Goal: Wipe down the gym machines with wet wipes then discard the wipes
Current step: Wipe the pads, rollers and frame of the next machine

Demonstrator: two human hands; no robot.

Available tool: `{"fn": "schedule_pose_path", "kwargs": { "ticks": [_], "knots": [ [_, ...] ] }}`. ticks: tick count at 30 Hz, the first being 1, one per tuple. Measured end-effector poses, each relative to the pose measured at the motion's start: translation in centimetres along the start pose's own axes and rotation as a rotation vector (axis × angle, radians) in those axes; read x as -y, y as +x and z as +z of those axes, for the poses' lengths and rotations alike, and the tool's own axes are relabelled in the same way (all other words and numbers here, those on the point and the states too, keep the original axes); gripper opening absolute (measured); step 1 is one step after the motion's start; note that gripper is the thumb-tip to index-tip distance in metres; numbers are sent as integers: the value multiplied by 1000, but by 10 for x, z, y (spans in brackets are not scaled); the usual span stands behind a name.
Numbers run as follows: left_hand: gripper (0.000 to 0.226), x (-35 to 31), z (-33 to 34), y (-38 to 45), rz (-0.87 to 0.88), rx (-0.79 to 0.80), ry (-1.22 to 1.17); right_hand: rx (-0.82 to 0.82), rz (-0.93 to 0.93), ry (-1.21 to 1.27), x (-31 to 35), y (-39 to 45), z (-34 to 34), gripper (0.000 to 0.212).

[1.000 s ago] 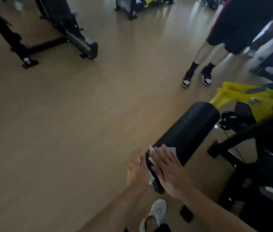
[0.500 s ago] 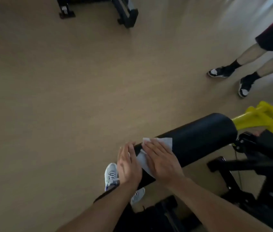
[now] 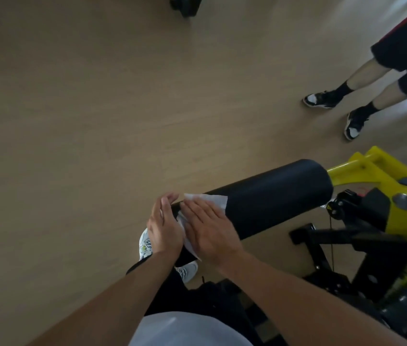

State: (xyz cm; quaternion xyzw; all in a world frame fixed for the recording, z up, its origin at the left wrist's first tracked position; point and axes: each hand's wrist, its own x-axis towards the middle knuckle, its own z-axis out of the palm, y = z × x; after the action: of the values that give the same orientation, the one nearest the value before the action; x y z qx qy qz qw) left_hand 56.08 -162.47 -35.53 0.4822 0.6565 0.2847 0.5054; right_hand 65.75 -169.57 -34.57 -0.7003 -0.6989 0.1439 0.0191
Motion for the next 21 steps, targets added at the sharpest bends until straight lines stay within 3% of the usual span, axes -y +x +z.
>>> {"fn": "schedule_pose_path", "kwargs": {
  "ticks": [2, 4, 6, 8, 10, 12, 15, 18, 21],
  "knots": [
    [36, -2, 1, 5, -31, 14, 33, 58, 59, -5, -34, 8, -15, 48],
    [37, -3, 2, 11, -30, 51, 109, 44, 309, -3, -94, 5, -30, 46],
    [40, -1, 3, 13, 18, 83, 172, 13, 515, -99, -153, -9, -46, 57],
    [41, 1, 4, 13, 43, 74, 192, 25, 576, -116, -162, -12, -51, 63],
    [40, 1, 5, 12, 38, 50, 174, 16, 514, -45, -118, 1, -42, 52],
    [38, -1, 6, 12, 24, 24, 144, 34, 333, 4, -55, 16, -29, 43],
    [37, 0, 7, 12, 17, 4, 71, 73, 78, 29, -6, 23, -13, 50],
    [36, 1, 6, 12, 23, 2, 54, 154, -20, 24, -47, 21, -31, 48],
    [38, 1, 6, 11, 26, 32, 78, 139, 257, -17, -128, 7, -49, 46]
  ]
}}
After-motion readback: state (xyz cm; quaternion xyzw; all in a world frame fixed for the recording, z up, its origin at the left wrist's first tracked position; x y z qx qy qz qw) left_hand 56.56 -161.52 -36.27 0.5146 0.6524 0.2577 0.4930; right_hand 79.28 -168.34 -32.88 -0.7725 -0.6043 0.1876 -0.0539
